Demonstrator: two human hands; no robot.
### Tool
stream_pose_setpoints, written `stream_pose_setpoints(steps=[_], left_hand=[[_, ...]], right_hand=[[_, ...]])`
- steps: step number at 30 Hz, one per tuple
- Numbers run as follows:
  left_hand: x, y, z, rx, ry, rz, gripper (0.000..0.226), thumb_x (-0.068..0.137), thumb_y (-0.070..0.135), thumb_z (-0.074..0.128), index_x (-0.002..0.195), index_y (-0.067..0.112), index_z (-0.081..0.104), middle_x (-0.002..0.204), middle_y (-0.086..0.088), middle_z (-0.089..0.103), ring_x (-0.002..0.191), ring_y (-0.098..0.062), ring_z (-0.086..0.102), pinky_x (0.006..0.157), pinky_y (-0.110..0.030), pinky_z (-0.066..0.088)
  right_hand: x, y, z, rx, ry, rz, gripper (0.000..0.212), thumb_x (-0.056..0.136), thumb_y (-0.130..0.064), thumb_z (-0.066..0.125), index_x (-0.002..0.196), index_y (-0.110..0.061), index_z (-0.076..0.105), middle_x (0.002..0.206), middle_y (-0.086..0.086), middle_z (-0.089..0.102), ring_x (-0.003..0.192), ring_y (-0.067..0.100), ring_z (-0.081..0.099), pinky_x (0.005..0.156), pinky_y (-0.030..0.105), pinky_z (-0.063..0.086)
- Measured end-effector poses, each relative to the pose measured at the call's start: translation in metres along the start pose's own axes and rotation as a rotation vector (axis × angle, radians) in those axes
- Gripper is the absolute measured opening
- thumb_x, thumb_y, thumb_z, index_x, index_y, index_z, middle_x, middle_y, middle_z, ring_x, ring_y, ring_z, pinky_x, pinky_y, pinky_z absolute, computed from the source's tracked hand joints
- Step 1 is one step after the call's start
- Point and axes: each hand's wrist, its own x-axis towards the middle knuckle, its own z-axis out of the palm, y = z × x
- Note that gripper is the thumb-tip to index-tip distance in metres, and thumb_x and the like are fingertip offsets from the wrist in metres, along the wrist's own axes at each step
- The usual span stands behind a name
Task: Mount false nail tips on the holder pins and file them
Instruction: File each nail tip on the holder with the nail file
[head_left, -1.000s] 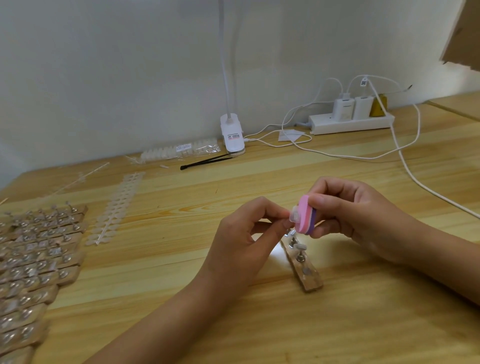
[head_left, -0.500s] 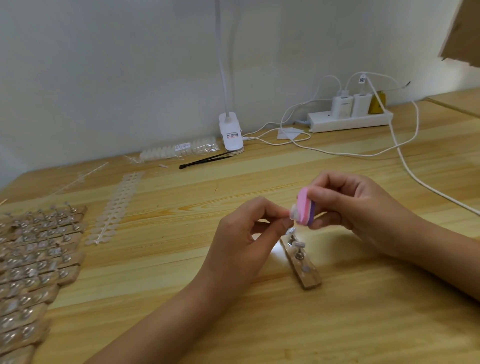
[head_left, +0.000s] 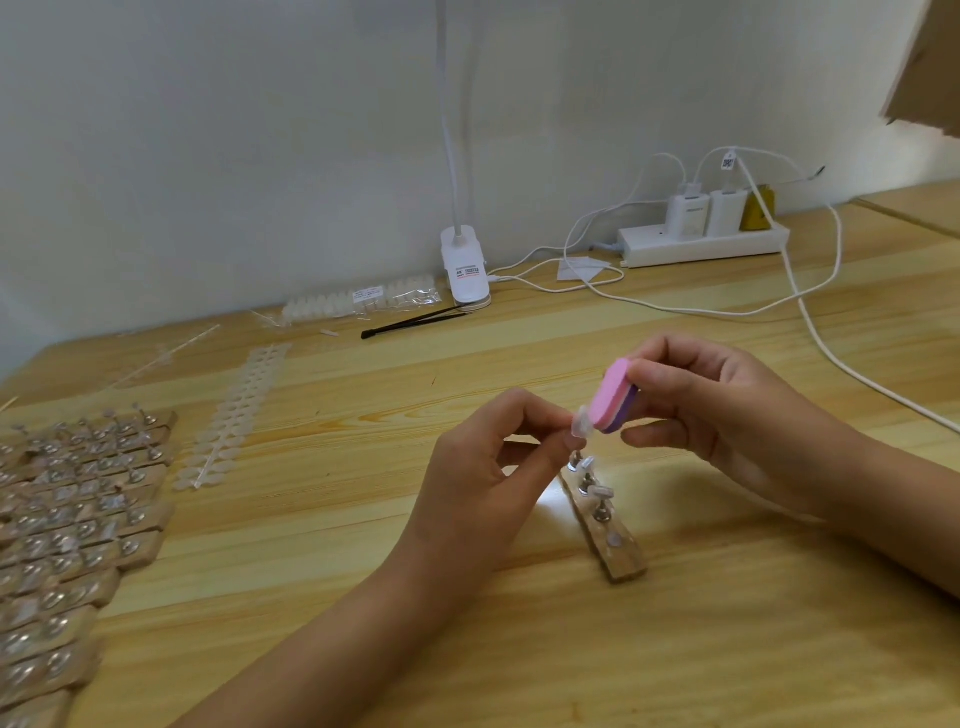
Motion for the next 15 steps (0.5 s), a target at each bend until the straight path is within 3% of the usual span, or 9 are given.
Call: stream_pose_setpoints(steps=[6,9,12,15], left_hand=[[0.005,-0.003,-0.004,-0.097,0.056,-0.098,0.017,0.088,0.016,0.069,0.103,0.025,0.071,0.094,0.003,0.072,0.090,-0.006,0.068,0.078,-0.021,0.054],[0.005,-0.003,-0.005,-0.113,0.059,-0.084,0.011,0.088,0.019,0.069,0.096,0.025,0.073,0.093,0.004,0.073,0.090,-0.008,0.068,0.079,-0.020,0.054],[0.005,-0.004,-0.004,-0.078,0.042,-0.060,0.012,0.087,0.017,0.071,0.090,0.028,0.070,0.090,0.007,0.071,0.090,-0.011,0.068,0.080,-0.028,0.057],[0.003,-0.004,-0.002,-0.063,0.023,-0.045,0.011,0.088,0.017,0.070,0.088,0.028,0.068,0.091,0.008,0.071,0.092,-0.013,0.068,0.083,-0.032,0.058]], right_hand=[[0.002,0.000,-0.002,0.044,0.025,0.081,0.021,0.078,-0.035,0.077,0.095,-0.022,0.075,0.086,0.008,0.073,0.076,0.018,0.073,0.063,0.020,0.057],[0.000,0.003,0.002,0.023,-0.062,0.135,0.028,0.074,-0.040,0.083,0.092,-0.021,0.074,0.086,0.012,0.074,0.077,0.020,0.074,0.063,0.020,0.057],[0.000,0.007,0.006,-0.008,-0.088,0.125,0.027,0.074,-0.037,0.080,0.091,-0.018,0.073,0.087,0.015,0.074,0.077,0.020,0.074,0.063,0.020,0.057],[0.001,0.009,0.001,-0.015,0.021,0.062,0.015,0.074,-0.035,0.075,0.083,-0.023,0.074,0.085,0.013,0.075,0.076,0.019,0.074,0.062,0.019,0.056]])
